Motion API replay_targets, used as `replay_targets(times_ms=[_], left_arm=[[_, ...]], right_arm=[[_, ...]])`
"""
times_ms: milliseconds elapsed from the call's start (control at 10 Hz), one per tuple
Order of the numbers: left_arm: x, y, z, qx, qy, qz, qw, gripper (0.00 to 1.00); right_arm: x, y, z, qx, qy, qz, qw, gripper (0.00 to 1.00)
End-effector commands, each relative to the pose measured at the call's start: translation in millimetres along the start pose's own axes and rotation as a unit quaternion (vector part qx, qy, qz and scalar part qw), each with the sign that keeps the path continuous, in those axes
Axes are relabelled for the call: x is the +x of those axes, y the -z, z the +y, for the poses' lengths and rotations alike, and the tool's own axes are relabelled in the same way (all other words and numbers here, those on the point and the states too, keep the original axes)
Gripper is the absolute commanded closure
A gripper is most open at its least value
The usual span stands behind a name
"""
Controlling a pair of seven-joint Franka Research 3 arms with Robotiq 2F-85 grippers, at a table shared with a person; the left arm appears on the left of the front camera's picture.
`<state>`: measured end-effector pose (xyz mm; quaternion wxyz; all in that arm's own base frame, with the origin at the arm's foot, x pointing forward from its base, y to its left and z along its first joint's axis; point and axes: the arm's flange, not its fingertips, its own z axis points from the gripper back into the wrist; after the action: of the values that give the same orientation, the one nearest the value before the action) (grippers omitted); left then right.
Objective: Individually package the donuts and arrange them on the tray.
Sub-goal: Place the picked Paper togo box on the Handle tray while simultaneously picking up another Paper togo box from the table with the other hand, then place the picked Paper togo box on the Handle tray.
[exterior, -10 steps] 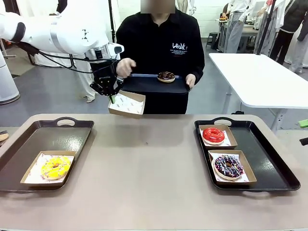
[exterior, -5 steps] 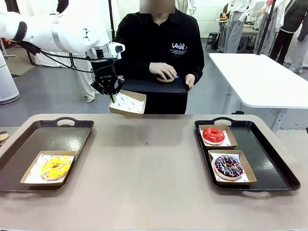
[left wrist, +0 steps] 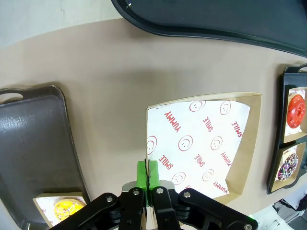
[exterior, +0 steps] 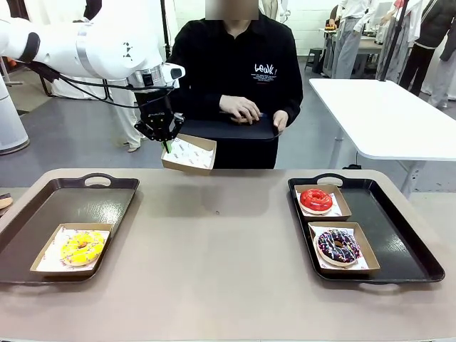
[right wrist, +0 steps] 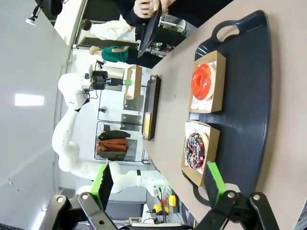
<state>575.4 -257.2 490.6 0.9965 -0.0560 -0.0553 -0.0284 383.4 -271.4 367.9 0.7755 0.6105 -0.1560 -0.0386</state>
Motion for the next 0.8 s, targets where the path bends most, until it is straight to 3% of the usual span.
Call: replay_targets(times_ms=[0, 700], left_arm=[[-7.2, -0.5, 3.6, 0.001, 0.003, -0.004, 1.000, 1.00], [-7.2, -0.5, 3.6, 0.001, 0.003, -0.004, 1.000, 1.00]], right_arm=[[0.5, 1.9, 1.8, 0.000, 0.006, -0.010, 1.000, 0.00], [0.5, 1.9, 1.8, 0.000, 0.006, -0.010, 1.000, 0.00]])
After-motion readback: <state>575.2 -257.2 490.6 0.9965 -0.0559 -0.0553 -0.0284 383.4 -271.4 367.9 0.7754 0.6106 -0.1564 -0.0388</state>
